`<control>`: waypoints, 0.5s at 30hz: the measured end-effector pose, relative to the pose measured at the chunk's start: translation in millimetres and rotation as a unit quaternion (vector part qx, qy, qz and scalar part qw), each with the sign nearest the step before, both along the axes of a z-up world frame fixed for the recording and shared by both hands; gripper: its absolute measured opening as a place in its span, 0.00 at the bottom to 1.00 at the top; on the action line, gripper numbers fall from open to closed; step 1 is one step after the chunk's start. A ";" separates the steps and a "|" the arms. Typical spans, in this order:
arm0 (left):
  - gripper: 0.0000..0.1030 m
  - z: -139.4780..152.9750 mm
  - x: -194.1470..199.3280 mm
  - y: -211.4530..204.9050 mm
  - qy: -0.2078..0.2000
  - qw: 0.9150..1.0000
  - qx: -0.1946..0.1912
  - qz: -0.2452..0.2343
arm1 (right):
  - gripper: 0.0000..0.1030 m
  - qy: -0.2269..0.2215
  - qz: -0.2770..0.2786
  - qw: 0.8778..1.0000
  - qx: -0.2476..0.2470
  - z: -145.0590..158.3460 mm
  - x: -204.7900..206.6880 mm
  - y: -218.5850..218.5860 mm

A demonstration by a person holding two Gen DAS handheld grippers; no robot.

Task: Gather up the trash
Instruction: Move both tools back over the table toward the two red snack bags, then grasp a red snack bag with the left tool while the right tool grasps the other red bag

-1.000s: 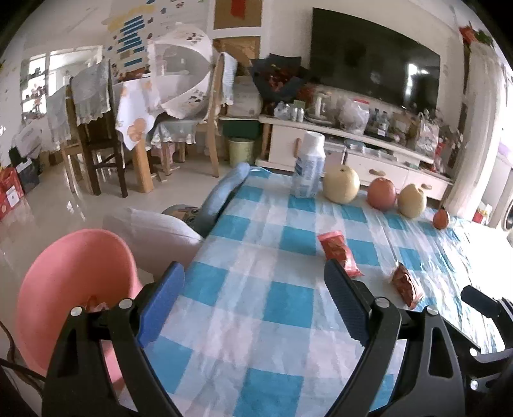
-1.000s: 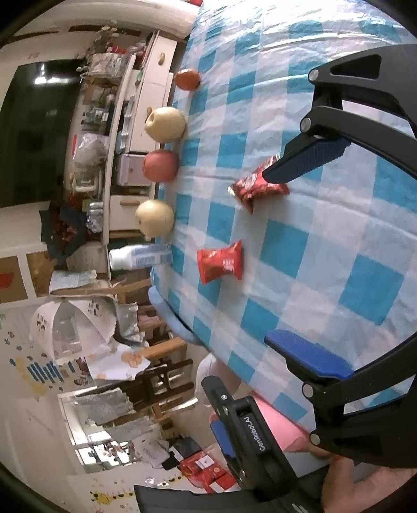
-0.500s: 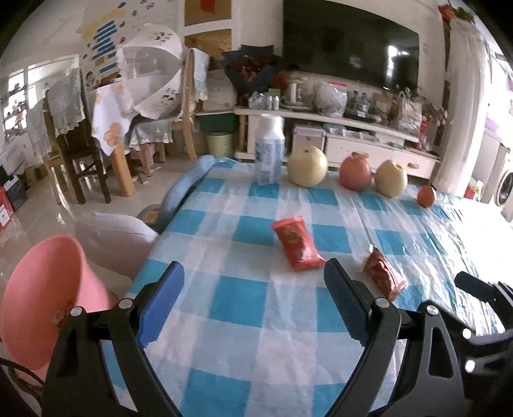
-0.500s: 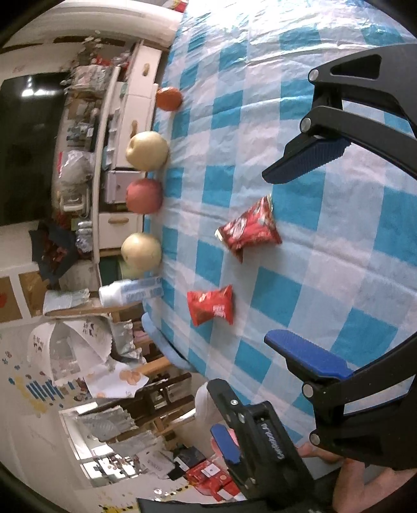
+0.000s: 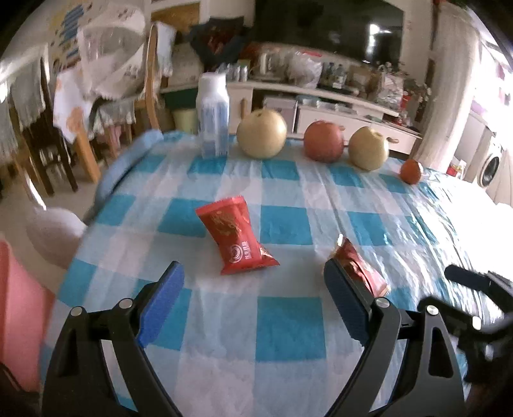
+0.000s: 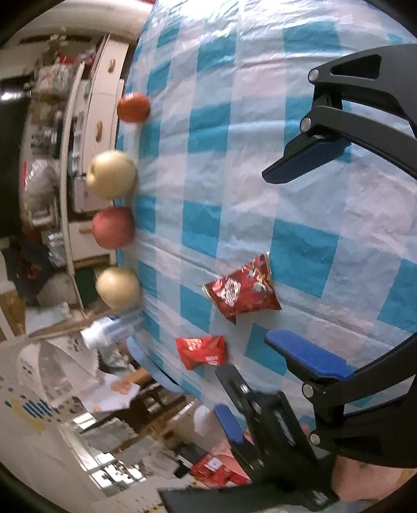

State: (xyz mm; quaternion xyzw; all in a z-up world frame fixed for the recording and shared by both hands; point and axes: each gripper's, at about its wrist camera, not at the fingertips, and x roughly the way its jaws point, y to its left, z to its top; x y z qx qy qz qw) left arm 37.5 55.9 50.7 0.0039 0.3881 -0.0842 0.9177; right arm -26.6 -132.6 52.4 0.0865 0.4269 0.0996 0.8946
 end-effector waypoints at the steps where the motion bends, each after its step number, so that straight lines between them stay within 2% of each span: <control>1: 0.87 -3.8 6.9 0.6 0.010 1.000 -0.006 0.007 | 0.89 0.002 0.011 1.000 -0.001 -1.3 2.5 4.1; 8: 0.86 -13.8 38.6 3.7 0.022 0.999 -0.002 0.034 | 0.89 0.011 0.035 0.999 -0.015 -12.8 19.6 19.6; 12: 0.73 -18.5 51.5 4.4 0.030 0.998 0.002 0.049 | 0.89 0.017 0.032 0.999 -0.005 -18.0 30.5 21.5; 15: 0.68 -23.6 56.9 4.6 0.039 0.998 0.005 0.054 | 0.89 0.011 0.035 0.999 -0.008 -17.4 34.3 25.4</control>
